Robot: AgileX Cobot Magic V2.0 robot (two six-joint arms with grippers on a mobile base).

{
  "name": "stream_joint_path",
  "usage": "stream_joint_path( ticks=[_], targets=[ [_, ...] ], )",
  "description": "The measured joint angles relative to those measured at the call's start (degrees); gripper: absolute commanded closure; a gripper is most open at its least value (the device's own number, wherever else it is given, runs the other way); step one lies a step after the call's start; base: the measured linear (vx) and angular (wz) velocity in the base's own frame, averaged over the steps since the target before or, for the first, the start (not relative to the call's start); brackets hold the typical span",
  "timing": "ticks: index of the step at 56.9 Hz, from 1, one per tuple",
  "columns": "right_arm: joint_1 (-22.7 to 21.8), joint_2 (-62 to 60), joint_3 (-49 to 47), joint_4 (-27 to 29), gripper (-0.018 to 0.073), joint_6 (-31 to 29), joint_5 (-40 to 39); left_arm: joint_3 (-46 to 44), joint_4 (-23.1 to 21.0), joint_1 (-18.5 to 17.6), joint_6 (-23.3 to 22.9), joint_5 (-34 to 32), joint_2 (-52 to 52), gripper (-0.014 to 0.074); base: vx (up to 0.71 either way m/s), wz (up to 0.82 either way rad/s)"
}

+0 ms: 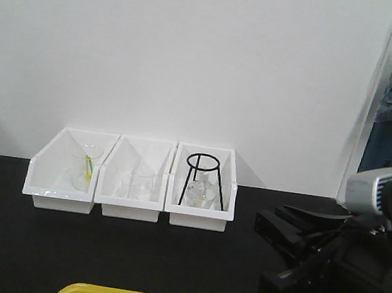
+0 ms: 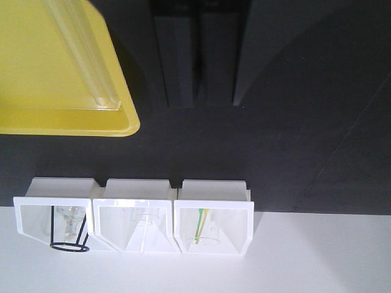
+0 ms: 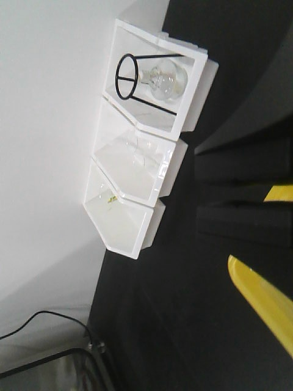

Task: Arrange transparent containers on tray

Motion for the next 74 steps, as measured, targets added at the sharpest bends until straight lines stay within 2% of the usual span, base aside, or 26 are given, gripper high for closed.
stream_joint_path(
  ticks=[5,8,11,16,22,27,36,41,51,74],
  targets=[
    [-0.39,-3.0,2.59,-6.74,0.0519,2.29,0.16,0.0,0.0,0.0,0.0,0.0,0.0,0.0603,0.0,0.0],
    [-1.63,-5.9,4.77,-10.71,0.057,5.92,0.69,0.0,0.0,0.0,0.0,0.0,0.0,0.0603,0.0,0.0],
    [-3.87,-9.45,7.3,-14.25,0.0573,11.25,1.21,0.0,0.0,0.0,0.0,0.0,0.0,0.0603,0.0,0.0],
    [-9.31,-16.33,12.02,-18.91,0.0573,18.33,2.62,0.0,0.0,0.0,0.0,0.0,0.0,0.0603,0.0,0.0],
    [-17.16,-25.76,18.0,-25.17,0.0572,23.47,5.86,0.0,0.0,0.0,0.0,0.0,0.0,0.0603,0.0,0.0],
    [-23.38,-33.34,22.73,-27.98,0.0572,25.52,9.06,0.0,0.0,0.0,0.0,0.0,0.0,0.0603,0.0,0.0],
    [-30.98,-45.23,30.86,-29.06,0.0572,26.08,12.89,0.0,0.0,0.0,0.0,0.0,0.0,0.0603,0.0,0.0],
    [-32.42,-50.86,35.69,-29.24,0.0572,26.08,12.95,0.0,0.0,0.0,0.0,0.0,0.0,0.0603,0.0,0.0],
    [-32.56,-57.46,46.11,-29.24,0.0571,26.31,11.06,0.0,0.0,0.0,0.01,0.0,0.0,0.0603,0.0,0.0],
    [-32.56,-57.72,47.24,-29.07,0.0571,26.96,10.29,0.0,-0.02,0.0,0.01,0.5,0.0,0.0603,0.0,0.0]
  ],
)
